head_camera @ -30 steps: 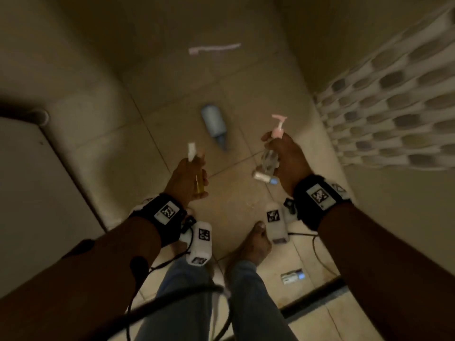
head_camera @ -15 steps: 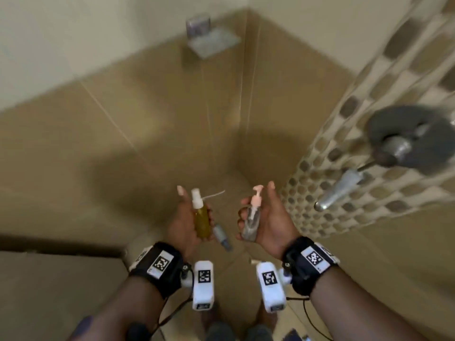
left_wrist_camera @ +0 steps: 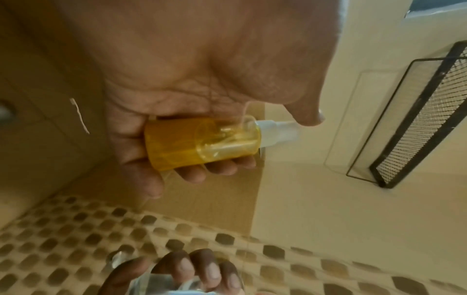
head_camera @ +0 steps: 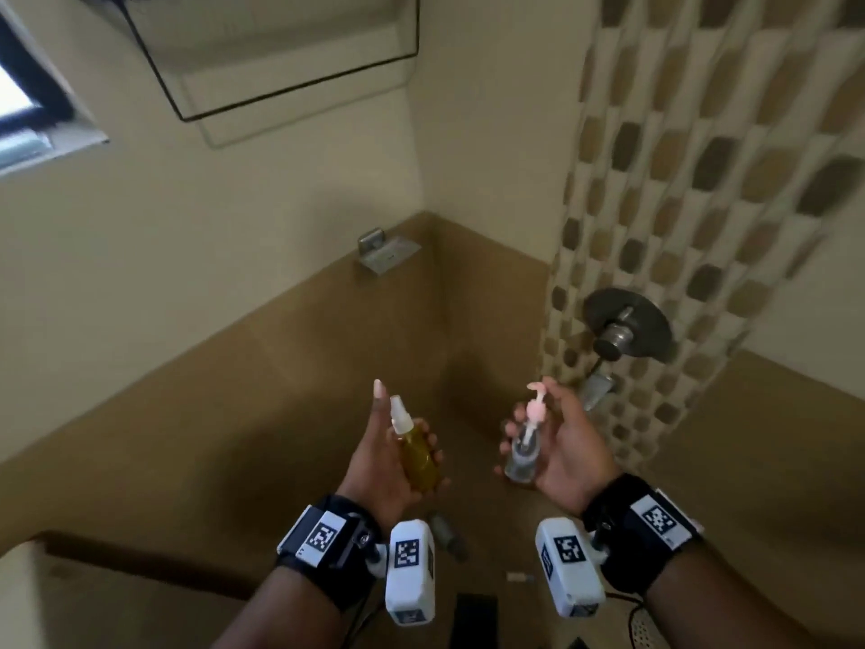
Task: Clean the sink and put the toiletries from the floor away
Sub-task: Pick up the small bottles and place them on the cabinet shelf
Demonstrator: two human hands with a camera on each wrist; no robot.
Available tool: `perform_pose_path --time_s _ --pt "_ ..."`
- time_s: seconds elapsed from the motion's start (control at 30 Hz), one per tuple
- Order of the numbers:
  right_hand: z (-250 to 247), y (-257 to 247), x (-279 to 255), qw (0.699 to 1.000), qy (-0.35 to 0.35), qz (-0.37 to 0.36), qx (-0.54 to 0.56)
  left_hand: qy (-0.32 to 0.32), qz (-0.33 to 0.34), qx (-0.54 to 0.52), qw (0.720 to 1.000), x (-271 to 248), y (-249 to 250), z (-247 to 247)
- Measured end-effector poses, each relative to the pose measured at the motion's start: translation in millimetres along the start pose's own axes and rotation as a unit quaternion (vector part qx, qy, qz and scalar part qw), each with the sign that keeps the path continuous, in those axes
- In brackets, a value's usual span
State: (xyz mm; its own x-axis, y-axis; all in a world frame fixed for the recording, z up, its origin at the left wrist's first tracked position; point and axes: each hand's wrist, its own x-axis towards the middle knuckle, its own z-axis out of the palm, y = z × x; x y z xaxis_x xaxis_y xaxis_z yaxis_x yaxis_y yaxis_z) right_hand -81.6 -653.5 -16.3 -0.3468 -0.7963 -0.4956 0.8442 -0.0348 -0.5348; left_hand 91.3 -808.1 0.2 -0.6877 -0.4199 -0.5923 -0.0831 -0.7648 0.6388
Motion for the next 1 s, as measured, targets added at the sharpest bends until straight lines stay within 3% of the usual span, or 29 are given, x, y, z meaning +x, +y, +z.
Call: perform_pose_path --time_s 0.13,0.3,0.47,0.6,0.8,0.9,1.0 --pt "-3 13 -60 0.996 0.055 -0.06 0.029 -0.069 -0.035 0.05 0.996 -15 -10 8" --pt "-16 50 -133 0.985 0.11 -0.113 0.074 -0.144 -0.112 0.04 0.982 -31 -37 20" --pt "-40 68 -210 0.967 0.174 -0.169 0.076 -0.22 -0.162 0.072 0.959 -59 -80 71" --pt "-68 70 -273 0.945 0.208 -0.234 0.1 -0.29 -0.166 0.127 0.934 -87 -118 127" --pt "-118 66 -370 0.926 0.177 -0.298 0.149 -0.356 -0.168 0.184 0.901 -130 -189 214" --pt "-148 60 -420 0.921 0.177 -0.314 0.146 -0.366 -0.151 0.234 0.888 -161 -232 258" --pt "-188 58 -475 0.912 0.224 -0.323 0.121 -0.35 -0.105 0.312 0.877 -199 -291 302"
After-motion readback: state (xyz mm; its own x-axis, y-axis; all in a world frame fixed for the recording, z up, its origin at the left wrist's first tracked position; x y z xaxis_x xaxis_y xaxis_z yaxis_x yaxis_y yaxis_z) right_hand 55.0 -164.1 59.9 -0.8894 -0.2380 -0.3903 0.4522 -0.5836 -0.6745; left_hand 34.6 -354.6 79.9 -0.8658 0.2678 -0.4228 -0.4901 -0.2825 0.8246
